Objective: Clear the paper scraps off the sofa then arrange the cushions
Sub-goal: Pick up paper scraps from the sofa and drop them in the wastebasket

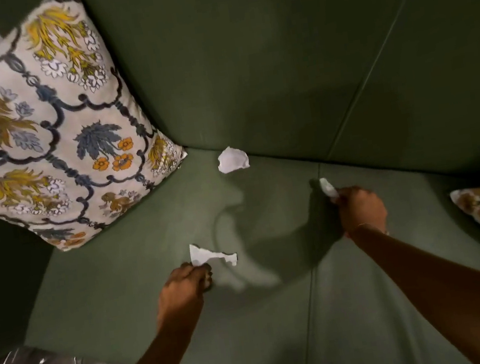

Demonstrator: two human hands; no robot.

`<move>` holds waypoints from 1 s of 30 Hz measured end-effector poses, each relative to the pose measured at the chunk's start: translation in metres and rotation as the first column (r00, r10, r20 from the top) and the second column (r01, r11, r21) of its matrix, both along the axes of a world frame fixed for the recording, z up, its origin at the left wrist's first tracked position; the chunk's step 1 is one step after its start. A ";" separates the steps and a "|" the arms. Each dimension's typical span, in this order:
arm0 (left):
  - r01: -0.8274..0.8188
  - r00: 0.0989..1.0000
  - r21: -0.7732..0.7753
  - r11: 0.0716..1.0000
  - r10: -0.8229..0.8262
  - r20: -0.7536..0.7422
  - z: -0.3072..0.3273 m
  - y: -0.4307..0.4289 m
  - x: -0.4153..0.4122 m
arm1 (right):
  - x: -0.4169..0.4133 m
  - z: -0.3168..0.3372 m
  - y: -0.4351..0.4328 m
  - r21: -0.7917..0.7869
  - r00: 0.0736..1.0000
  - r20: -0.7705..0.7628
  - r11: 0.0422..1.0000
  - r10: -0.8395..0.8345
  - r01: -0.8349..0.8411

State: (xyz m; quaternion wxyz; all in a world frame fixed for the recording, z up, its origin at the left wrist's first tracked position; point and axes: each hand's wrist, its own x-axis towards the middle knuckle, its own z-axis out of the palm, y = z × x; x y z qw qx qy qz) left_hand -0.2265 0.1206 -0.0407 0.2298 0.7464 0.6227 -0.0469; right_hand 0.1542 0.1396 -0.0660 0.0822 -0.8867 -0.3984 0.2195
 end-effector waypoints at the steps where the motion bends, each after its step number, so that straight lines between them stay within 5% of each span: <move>1: 0.033 0.999 0.041 0.999 -0.034 0.024 0.004 0.012 0.005 | -0.009 0.005 0.004 0.030 0.998 -0.012 0.998 0.056 -0.055; 7: 0.345 0.932 0.095 0.934 -0.353 0.084 0.019 0.062 0.025 | -0.087 0.024 0.070 0.245 0.847 0.081 0.814 0.525 -0.527; 12: 0.501 0.859 0.057 0.864 -0.504 0.095 0.000 0.063 0.014 | -0.139 0.007 0.129 0.025 0.675 0.162 0.681 0.720 -0.732; 15: 0.505 0.863 0.048 0.862 -0.503 -0.039 -0.011 0.054 0.007 | -0.154 -0.008 0.144 -0.048 0.712 0.100 0.719 0.695 -0.694; 19: 0.397 0.918 0.051 0.916 -0.397 -0.016 -0.022 0.042 0.001 | -0.158 -0.011 0.152 -0.111 0.780 0.060 0.781 0.623 -0.615; 24: 0.170 0.972 0.029 0.985 -0.172 0.157 -0.018 0.029 -0.026 | -0.169 -0.004 0.139 -0.077 0.801 -0.020 0.798 0.598 -0.598; 30: -0.115 0.952 -0.023 0.993 0.116 0.282 -0.004 0.009 -0.094 | -0.213 0.011 0.079 0.064 0.922 -0.135 0.932 0.362 -0.357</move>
